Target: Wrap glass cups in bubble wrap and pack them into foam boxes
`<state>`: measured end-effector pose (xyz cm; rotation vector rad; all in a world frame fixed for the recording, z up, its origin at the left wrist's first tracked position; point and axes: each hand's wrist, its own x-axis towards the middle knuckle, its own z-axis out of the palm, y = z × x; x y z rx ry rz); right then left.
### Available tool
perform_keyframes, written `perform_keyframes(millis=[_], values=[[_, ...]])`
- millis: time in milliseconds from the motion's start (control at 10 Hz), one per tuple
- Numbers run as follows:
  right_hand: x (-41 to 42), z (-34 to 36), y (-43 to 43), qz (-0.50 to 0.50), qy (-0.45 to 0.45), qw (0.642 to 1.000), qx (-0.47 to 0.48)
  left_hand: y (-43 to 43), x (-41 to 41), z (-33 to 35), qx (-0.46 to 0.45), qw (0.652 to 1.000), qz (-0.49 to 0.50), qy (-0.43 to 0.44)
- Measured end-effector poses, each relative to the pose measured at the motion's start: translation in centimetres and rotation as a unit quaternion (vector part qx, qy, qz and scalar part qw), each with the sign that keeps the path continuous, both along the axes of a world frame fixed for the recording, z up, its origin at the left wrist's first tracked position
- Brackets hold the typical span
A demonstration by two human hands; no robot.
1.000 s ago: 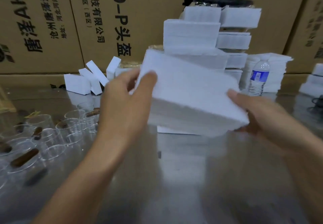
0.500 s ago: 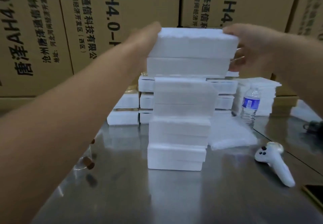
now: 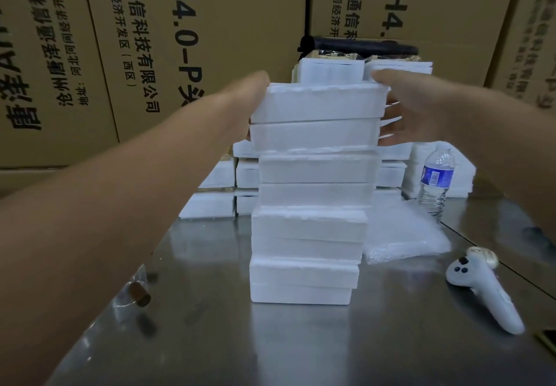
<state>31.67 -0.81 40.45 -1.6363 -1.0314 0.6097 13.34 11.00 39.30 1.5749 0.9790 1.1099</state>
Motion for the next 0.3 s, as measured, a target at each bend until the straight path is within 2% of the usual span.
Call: perform_keyframes(millis=[200, 300], values=[[0.66, -1.07, 0.46, -0.022, 0.021, 0.999, -0.012, -0.14, 0.18, -0.11, -0.013, 1.0, -0.009, 0.005], [0.2, -0.58, 0.3, -0.048, 0.017, 0.999, -0.002, -0.45, -0.21, 0.57, 0.028, 0.998, 0.017, 0.057]])
